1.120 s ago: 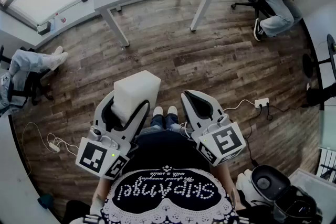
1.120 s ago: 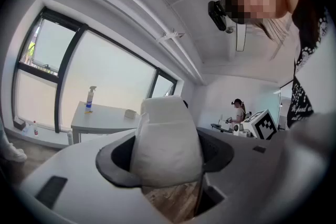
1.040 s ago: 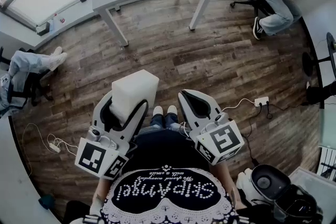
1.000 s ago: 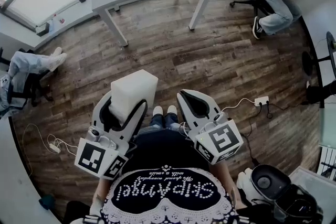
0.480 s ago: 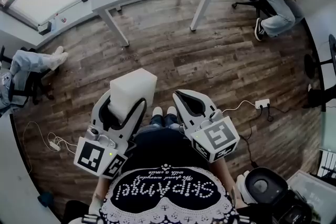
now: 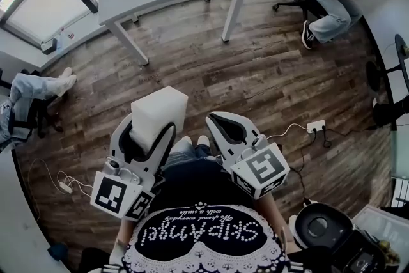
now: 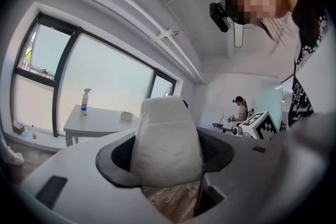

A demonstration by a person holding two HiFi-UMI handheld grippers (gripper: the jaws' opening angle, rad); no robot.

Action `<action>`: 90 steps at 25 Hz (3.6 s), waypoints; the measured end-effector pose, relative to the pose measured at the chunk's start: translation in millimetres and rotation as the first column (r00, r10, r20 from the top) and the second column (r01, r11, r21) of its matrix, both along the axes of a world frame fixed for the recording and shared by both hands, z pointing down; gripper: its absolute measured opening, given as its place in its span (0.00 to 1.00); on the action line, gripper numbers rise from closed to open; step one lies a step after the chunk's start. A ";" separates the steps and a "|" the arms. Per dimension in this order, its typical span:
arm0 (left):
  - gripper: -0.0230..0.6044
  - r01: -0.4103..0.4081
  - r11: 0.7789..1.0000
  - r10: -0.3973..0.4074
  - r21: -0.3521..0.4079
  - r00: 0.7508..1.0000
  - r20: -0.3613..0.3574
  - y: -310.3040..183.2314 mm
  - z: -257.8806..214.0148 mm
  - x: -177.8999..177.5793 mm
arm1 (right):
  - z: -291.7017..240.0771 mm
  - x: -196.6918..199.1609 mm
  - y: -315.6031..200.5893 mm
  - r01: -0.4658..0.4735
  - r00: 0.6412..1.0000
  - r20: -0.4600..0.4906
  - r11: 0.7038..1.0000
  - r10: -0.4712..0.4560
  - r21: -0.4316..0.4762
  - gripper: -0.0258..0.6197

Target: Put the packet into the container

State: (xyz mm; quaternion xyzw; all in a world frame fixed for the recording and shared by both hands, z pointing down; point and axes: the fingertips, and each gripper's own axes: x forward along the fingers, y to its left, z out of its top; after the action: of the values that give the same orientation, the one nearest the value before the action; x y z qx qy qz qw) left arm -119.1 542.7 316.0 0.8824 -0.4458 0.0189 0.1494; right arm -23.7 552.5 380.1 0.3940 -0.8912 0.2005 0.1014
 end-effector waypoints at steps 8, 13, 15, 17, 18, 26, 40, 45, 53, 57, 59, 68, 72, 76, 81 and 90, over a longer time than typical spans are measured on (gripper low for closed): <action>0.49 0.057 0.998 -0.057 0.009 0.998 0.025 -13.1 -0.6 3.7 | -13.8 39.8 -7.1 -0.041 0.993 0.117 0.995 0.030 0.095 0.06; 0.49 0.066 0.998 -0.066 0.018 0.997 0.043 -29.7 1.1 -1.4 | -16.2 49.9 -23.0 -0.065 0.993 0.101 0.991 0.054 0.113 0.06; 0.49 0.044 0.998 -0.046 0.039 0.998 0.049 -40.3 -1.3 3.4 | -16.4 53.4 -33.0 -0.075 0.994 0.087 0.991 0.065 0.113 0.06; 0.49 0.013 0.998 -0.016 0.066 0.998 0.053 -50.6 -5.1 8.6 | -16.1 54.0 -42.7 -0.081 0.995 0.070 0.990 0.073 0.114 0.06; 0.49 -0.002 0.997 -0.002 0.079 0.998 0.055 -55.9 -7.3 9.8 | -16.2 53.0 -48.0 -0.086 0.995 0.066 0.990 0.079 0.115 0.06; 0.48 -0.082 0.990 0.075 0.111 0.995 0.067 -100.5 -19.0 4.5 | -25.3 41.5 -92.1 -0.138 0.990 0.042 0.983 0.134 0.123 0.06; 0.48 -0.128 0.983 0.123 0.128 0.991 0.047 -158.1 -20.4 -34.0 | -26.8 1.6 -154.6 -0.184 0.982 -0.020 0.972 0.189 0.145 0.06; 0.48 -0.135 0.981 0.127 0.141 0.990 0.060 -177.1 -15.1 -49.5 | -21.9 -11.1 -169.9 -0.214 0.975 -0.024 0.967 0.219 0.137 0.06; 0.48 -0.145 0.982 0.141 0.123 0.989 0.043 -197.3 -10.8 -58.2 | -12.7 -13.6 -183.5 -0.253 0.966 -0.031 0.962 0.257 0.100 0.06; 0.48 -0.139 0.983 0.134 0.119 0.990 0.043 -199.5 -8.2 -58.6 | -12.0 -12.1 -188.3 -0.248 0.967 -0.035 0.964 0.253 0.099 0.06; 0.48 -0.128 0.986 0.123 0.110 0.991 0.044 -202.6 -4.9 -59.2 | -10.5 -11.5 -193.3 -0.240 0.969 -0.035 0.966 0.244 0.098 0.06; 0.48 -0.079 0.992 0.076 0.095 0.997 0.031 -240.8 -6.4 -53.3 | -4.8 -5.5 -232.7 -0.207 0.977 -0.028 0.976 0.209 0.069 0.06; 0.48 -0.070 0.994 0.067 0.087 0.997 0.031 -262.0 -4.5 -41.4 | -4.2 5.7 -257.8 -0.203 0.979 -0.014 0.977 0.204 0.061 0.06; 0.48 -0.052 0.995 0.050 0.080 0.998 0.025 -284.5 -5.0 -31.5 | -5.4 18.1 -284.5 -0.200 0.980 -0.008 0.978 0.201 0.057 0.06; 0.48 -0.027 0.994 0.026 0.107 1.000 0.012 -313.6 -10.1 -18.7 | -10.3 33.9 -314.3 -0.186 0.982 -0.002 0.980 0.186 0.078 0.06; 0.48 -0.021 0.995 0.020 0.098 1.000 0.010 -339.9 -11.0 8.0 | -8.5 57.9 -344.5 -0.164 0.986 -0.002 0.984 0.164 0.066 0.06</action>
State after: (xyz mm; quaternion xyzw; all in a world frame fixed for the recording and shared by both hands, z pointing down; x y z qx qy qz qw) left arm -111.1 202.8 305.0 0.8931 -0.4377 0.0025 0.1037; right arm 34.3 208.1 371.7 0.4698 -0.8615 0.1774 0.0750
